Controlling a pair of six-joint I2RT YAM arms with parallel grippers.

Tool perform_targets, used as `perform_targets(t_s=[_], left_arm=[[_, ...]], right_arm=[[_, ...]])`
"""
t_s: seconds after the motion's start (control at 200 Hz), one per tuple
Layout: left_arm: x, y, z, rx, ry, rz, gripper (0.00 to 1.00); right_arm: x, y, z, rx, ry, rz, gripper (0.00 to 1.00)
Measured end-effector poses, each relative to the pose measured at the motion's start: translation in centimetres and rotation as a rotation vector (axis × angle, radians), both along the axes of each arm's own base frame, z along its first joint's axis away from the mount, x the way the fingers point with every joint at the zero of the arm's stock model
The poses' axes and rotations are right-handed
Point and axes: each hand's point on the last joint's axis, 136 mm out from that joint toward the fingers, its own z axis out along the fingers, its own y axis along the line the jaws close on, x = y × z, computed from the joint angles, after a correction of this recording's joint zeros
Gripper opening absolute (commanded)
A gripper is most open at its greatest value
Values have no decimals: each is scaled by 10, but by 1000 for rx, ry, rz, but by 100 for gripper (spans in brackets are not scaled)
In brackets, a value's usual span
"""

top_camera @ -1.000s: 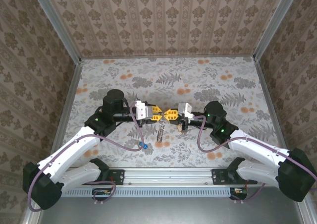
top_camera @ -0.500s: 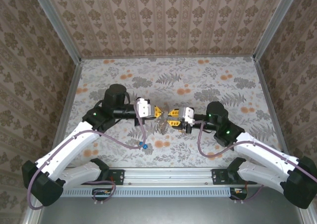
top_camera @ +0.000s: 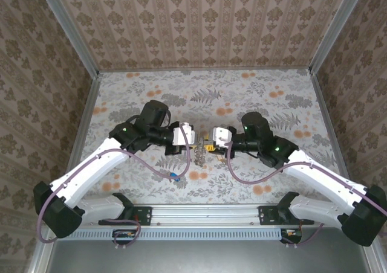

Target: Put the keys on the keyring

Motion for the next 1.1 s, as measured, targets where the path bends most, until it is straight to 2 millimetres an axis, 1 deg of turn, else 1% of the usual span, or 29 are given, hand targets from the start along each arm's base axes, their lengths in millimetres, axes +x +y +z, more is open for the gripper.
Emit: perform_targets(t_s=[0.36, 0.545, 0.605, 0.775, 0.825, 0.865, 0.91, 0.99, 1.045, 1.07, 1.1], left_arm=[[4, -2, -1, 13, 1, 4, 0], [2, 0, -8, 36, 25, 4, 0], [2, 0, -9, 42, 32, 4, 0], [-1, -1, -8, 38, 34, -6, 0], [-1, -2, -7, 34, 35, -9, 0], [-1, -2, -6, 33, 34, -10, 0], [0, -2, -5, 30, 31, -8, 0], [0, -2, -5, 30, 31, -9, 0], [0, -2, -5, 30, 31, -9, 0], [0, -2, -5, 30, 31, -9, 0], [0, -2, -5, 30, 31, -9, 0]], right_arm=[[-2, 9, -13, -42, 33, 12, 27], [1, 12, -20, -54, 47, 1, 26], [2, 13, -19, -48, 47, -1, 26], [5, 17, -9, -10, 25, -7, 26], [6, 18, -7, -3, 20, -9, 18], [6, 18, -7, 1, 21, -9, 16], [6, 19, -7, 1, 24, -10, 16], [6, 18, -7, 2, 29, -11, 23], [6, 19, -8, 5, 26, -12, 23], [6, 19, -8, 7, 26, -14, 21], [7, 19, -8, 9, 26, -16, 16]])
